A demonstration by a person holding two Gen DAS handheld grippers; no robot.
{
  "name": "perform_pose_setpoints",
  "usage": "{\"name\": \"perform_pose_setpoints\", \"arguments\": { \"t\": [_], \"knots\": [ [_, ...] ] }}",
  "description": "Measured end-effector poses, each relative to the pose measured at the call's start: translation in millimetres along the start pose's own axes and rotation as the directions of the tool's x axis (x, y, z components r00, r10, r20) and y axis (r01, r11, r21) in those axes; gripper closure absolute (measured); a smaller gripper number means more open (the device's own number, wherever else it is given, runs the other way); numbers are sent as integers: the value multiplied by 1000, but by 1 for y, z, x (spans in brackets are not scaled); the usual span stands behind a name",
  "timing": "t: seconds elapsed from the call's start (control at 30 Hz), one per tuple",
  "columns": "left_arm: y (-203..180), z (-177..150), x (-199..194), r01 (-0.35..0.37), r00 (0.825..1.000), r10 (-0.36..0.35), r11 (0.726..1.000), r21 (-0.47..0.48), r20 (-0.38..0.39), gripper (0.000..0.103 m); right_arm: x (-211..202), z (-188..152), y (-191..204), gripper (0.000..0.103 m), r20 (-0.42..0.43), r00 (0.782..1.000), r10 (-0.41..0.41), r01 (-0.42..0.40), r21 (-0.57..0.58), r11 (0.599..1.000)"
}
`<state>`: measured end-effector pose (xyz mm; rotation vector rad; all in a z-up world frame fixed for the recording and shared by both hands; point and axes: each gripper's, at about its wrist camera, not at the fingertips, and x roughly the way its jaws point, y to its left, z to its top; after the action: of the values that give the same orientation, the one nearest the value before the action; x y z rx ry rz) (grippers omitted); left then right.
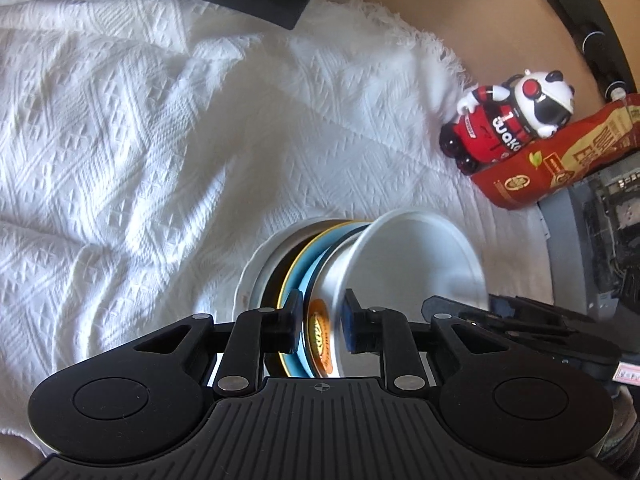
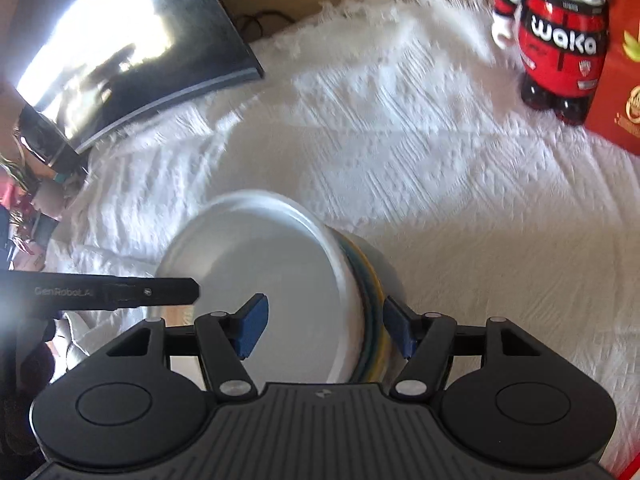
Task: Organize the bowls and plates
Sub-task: 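Lift the bowl stack with both grippers and lower it onto the steel bowl, then release the stack and move both grippers to the white plastic tray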
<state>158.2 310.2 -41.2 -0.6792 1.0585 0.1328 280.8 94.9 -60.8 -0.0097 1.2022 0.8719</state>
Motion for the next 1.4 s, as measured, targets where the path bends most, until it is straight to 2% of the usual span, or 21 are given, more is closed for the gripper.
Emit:
{"name": "perform_pose_setpoints", "arguments": {
  "t": [0.23,0.53,0.77,0.9,1.03,1.2,1.33,1.4],
  "knots": [
    [4,0,-12,52,998,-51,998,-35,36,82,-14,-6,17,38,59,998,1,-1,-13,1000],
    [13,3,-8,61,998,-60,996,-66,27,82,-21,-5,27,38,101,995,-4,1,30,1000],
    [3,-1,-5,33,999,-32,999,-7,28,82,-19,-11,23,38,108,991,-84,79,55,995],
    [3,-2,-7,27,999,-27,1000,-7,31,82,-21,-18,21,38,102,991,-84,78,64,995],
    [5,-3,-11,15,999,-14,1000,-11,41,82,-25,-25,27,38,96,995,-42,36,59,998],
    [8,-7,-28,8,993,-4,999,-40,115,82,-33,-31,29,37,116,991,-62,57,47,997],
    [-3,-9,-43,-24,976,29,999,-24,215,82,-46,-37,15,32,167,978,-123,113,67,991],
    [-15,-8,-45,-18,968,15,1000,11,250,82,-54,-43,4,30,195,967,-165,152,77,985]
  ]
}}
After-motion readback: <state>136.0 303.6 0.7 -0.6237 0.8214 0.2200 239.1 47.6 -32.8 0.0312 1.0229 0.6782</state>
